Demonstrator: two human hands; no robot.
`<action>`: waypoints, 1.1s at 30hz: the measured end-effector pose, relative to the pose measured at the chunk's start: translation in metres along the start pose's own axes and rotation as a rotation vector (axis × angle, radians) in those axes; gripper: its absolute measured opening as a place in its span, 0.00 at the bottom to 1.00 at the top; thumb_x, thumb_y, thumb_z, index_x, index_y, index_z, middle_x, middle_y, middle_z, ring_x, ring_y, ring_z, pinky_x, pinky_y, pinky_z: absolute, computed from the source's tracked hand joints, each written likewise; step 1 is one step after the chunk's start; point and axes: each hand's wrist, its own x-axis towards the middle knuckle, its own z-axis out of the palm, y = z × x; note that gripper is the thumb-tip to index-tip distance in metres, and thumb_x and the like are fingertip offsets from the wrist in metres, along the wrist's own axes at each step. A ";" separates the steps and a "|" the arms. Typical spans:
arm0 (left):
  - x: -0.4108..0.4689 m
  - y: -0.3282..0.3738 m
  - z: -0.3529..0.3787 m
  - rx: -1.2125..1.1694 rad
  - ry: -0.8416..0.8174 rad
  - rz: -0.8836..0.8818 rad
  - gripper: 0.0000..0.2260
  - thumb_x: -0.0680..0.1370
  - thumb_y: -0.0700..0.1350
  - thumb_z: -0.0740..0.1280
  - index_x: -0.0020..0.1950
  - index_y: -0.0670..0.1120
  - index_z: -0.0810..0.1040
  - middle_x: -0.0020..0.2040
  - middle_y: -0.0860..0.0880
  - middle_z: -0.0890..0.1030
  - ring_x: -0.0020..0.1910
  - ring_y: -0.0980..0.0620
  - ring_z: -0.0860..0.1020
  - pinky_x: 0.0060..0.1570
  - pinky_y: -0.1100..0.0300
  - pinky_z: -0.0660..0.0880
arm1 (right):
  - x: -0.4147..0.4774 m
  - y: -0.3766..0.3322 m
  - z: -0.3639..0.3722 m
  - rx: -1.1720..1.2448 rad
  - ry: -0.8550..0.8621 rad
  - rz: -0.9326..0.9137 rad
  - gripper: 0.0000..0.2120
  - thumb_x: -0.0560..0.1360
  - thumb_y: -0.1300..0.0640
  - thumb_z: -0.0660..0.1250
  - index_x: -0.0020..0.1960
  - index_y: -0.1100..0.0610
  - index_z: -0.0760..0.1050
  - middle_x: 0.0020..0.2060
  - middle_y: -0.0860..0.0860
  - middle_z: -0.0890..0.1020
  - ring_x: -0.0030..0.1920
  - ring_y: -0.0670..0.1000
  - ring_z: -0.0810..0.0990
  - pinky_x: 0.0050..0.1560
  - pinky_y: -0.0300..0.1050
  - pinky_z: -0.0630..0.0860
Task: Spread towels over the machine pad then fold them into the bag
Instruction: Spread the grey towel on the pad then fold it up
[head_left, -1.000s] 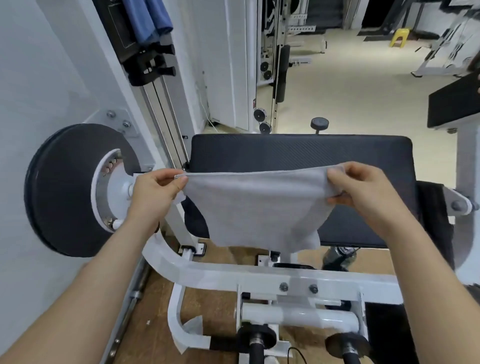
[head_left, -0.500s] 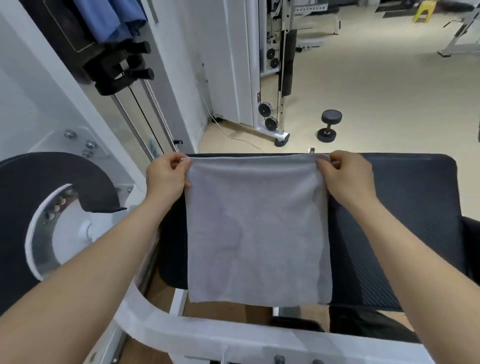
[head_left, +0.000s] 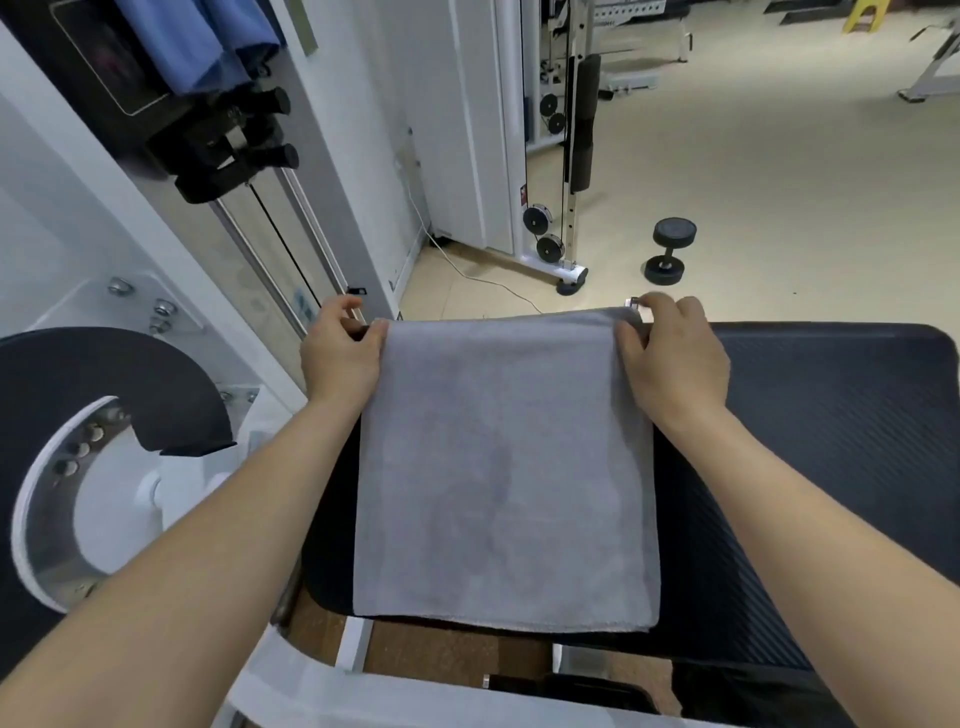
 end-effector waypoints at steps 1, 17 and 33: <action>-0.013 0.000 -0.005 0.024 0.010 0.003 0.12 0.74 0.46 0.69 0.57 0.53 0.76 0.47 0.51 0.78 0.47 0.50 0.76 0.50 0.58 0.72 | -0.006 0.001 -0.004 0.014 -0.016 0.016 0.19 0.80 0.48 0.59 0.68 0.55 0.68 0.60 0.57 0.72 0.52 0.61 0.76 0.43 0.50 0.69; -0.216 -0.111 -0.054 0.015 -0.166 -0.257 0.09 0.77 0.41 0.68 0.54 0.55 0.78 0.49 0.52 0.79 0.48 0.54 0.77 0.49 0.56 0.74 | -0.215 0.056 0.001 0.168 -0.271 0.324 0.11 0.75 0.50 0.69 0.54 0.53 0.75 0.46 0.50 0.76 0.42 0.47 0.74 0.38 0.43 0.67; -0.211 -0.110 -0.062 -0.480 -0.184 -0.599 0.12 0.78 0.30 0.63 0.52 0.45 0.81 0.47 0.48 0.79 0.47 0.50 0.79 0.41 0.65 0.79 | -0.235 0.054 0.018 -0.007 -0.171 0.050 0.27 0.68 0.55 0.78 0.64 0.53 0.71 0.48 0.52 0.71 0.43 0.50 0.71 0.34 0.44 0.72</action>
